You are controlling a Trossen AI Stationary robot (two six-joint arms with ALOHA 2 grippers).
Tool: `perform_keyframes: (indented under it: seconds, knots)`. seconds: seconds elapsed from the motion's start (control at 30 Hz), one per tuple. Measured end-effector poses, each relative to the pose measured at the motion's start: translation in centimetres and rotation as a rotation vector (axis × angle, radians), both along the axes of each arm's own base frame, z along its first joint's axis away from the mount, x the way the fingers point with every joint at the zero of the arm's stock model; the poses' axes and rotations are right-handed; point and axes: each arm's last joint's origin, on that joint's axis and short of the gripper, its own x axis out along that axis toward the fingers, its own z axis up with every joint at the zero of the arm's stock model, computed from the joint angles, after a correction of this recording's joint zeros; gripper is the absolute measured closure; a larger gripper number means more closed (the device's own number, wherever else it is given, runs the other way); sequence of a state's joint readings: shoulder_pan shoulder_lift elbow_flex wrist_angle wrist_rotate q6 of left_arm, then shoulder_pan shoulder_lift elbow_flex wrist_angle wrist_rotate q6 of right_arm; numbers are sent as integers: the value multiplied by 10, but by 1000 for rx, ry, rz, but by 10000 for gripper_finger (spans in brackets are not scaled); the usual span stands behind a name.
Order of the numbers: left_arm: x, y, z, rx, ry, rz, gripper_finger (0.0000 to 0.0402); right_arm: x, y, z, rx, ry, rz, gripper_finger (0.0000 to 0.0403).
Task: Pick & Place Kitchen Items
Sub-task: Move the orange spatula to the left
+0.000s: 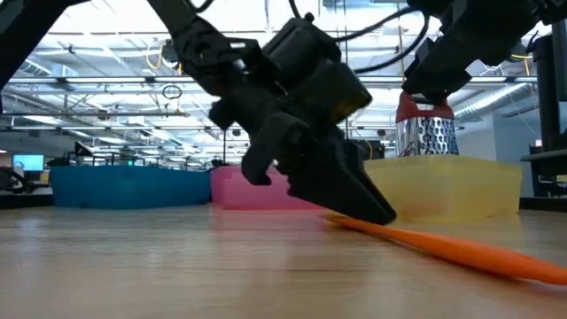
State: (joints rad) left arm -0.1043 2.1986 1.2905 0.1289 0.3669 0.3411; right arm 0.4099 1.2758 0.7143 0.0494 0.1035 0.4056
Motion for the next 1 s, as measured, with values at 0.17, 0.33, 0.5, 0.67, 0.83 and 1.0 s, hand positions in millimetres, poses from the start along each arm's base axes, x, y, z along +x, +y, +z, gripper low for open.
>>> perform_keyframes:
  seconds: [0.17, 0.33, 0.5, 0.67, 0.83, 1.0]
  knots:
    - [-3, 0, -10, -38, 102, 47, 252, 0, 0, 0, 0, 0, 1, 275]
    - [-6, 0, -6, -37, 128, 55, 252, 0, 0, 0, -7, -2, 5, 275]
    - [-13, 0, 9, -35, 168, 65, 252, 0, 0, 0, -5, -2, 4, 275]
    - [-22, -2, 20, -27, 225, 68, 252, 0, 1, 0, -22, -9, 19, 275]
    - [-27, -5, 19, -10, 299, 95, 252, -1, 3, 0, -16, -11, 24, 275]
    - [-32, -15, 23, 0, 324, 87, 252, -3, 7, 0, -17, -12, 42, 275]
